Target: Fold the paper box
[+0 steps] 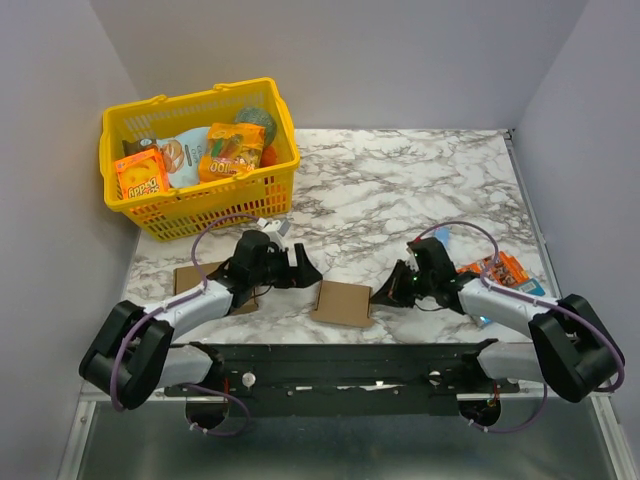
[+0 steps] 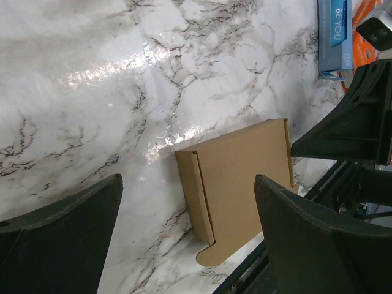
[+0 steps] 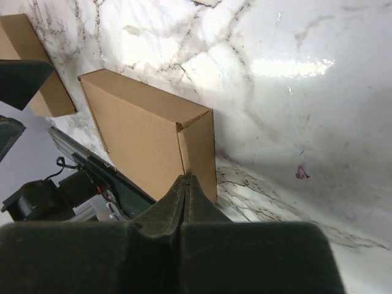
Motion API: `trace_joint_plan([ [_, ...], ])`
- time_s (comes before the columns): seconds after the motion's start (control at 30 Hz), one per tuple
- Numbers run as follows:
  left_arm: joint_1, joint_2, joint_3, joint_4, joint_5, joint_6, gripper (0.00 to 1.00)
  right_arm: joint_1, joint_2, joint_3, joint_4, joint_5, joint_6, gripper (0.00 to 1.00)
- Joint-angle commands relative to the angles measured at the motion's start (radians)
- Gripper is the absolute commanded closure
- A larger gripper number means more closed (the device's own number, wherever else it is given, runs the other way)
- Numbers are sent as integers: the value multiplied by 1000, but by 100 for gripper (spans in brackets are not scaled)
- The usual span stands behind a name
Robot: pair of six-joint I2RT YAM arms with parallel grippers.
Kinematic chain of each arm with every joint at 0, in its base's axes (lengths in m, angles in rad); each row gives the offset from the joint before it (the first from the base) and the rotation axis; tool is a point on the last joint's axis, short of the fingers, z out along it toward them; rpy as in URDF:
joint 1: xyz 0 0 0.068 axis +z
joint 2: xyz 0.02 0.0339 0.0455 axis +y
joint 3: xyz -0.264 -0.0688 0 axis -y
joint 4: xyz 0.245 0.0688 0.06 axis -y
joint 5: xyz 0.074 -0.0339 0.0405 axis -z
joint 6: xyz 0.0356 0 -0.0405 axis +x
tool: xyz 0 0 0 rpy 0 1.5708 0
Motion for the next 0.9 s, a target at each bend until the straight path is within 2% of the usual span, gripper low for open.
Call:
trace_joint_plan([
  [0.0, 5, 40, -27, 64, 55, -37, 3, 9, 31, 30, 24, -17, -58, 91],
  [0.17, 3, 72, -24, 60, 48, -22, 4, 47, 19, 81, -62, 49, -115, 78],
  [0.37, 3, 119, -33, 66, 65, -13, 20, 73, 23, 91, -74, 62, -112, 68],
  [0.47, 3, 136, -47, 86, 79, -19, 23, 94, 31, 93, -88, 80, -104, 61],
  [0.63, 3, 133, -60, 101, 73, -28, 23, 122, 26, 108, -171, 169, -96, 55],
  [0.87, 3, 121, -62, 109, 78, -31, 21, 131, 75, 124, -154, 174, -109, 56],
])
